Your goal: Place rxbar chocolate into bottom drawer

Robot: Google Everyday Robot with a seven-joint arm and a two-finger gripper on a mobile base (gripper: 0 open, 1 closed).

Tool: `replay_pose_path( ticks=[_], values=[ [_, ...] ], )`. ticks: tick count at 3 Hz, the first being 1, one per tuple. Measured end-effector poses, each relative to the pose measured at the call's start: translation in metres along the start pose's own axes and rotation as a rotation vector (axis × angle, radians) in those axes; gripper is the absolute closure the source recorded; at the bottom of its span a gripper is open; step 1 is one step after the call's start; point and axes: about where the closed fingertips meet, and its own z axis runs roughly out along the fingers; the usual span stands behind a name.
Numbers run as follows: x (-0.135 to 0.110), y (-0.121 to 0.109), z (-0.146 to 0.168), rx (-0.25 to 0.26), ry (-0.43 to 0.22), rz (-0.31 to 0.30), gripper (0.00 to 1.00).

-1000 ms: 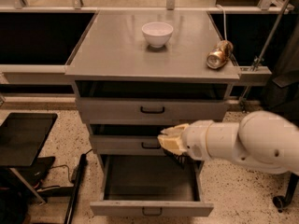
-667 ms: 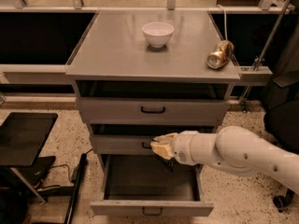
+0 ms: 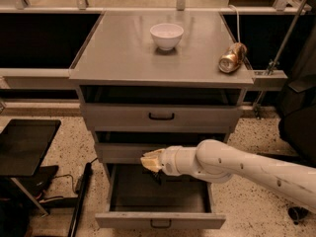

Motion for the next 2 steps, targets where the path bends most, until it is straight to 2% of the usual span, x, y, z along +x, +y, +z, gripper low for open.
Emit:
replay_pose_path(
  ticks=[1,2],
  values=[
    [0.001,-0.001,-0.001,0.002,0.000,0.002,1.00],
    [0.031,-0.006,-0.002,0.024,-0.010,0.000,1.00]
  ],
)
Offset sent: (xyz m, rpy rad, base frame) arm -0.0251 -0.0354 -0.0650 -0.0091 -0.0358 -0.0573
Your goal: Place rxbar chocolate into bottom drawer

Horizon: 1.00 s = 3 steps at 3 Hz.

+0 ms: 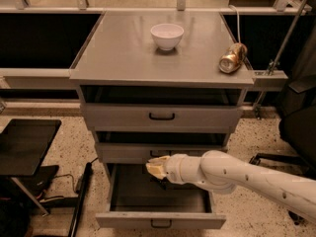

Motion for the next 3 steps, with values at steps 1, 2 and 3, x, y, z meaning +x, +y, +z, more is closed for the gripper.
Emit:
replay_pose_path(
  ticks=[1,2,3],
  values=[
    [0.048,-0.022,0.011,0.051,-0.027,0.005,1.00],
    [0.104,-0.049,0.047,0.093,-0.049,0.048,1.00],
    [0.134,-0.039,0.064,0.064,-0.044,0.106,1.00]
  ],
)
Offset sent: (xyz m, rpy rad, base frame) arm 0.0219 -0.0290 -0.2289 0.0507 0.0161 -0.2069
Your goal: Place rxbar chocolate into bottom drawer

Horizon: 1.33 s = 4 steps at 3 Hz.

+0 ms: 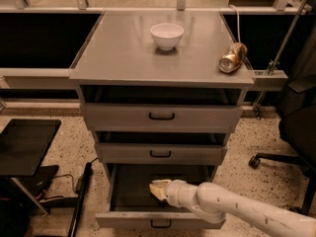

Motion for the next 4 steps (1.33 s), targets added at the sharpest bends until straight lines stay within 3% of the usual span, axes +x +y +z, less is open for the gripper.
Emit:
replay_pose_path(
  ticks=[1,4],
  values=[
    [0.006,-0.006,0.005,0.000,-0.002,0.007,1.00],
    [0.064,-0.097,0.108,0.082,-0.003,-0.085,1.00]
  ],
)
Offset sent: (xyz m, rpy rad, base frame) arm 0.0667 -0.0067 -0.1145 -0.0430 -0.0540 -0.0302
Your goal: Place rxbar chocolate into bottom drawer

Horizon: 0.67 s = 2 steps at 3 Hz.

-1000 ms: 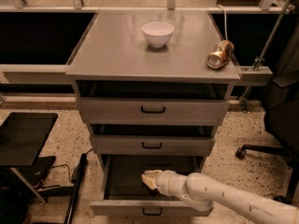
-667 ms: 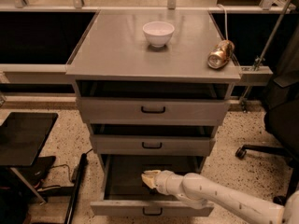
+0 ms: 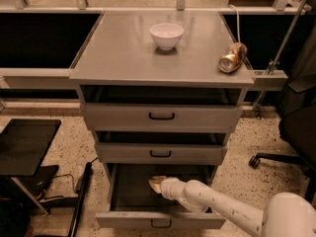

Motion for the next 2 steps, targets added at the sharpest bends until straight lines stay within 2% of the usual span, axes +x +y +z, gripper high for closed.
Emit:
replay_pose_path(
  ticks=[1,2],
  values=[
    [0.005,-0.019,0.017,0.051,0.045,-0.086,1.00],
    [0.008,-0.029,0.021,0.096,0.119,-0.194,1.00]
  ],
)
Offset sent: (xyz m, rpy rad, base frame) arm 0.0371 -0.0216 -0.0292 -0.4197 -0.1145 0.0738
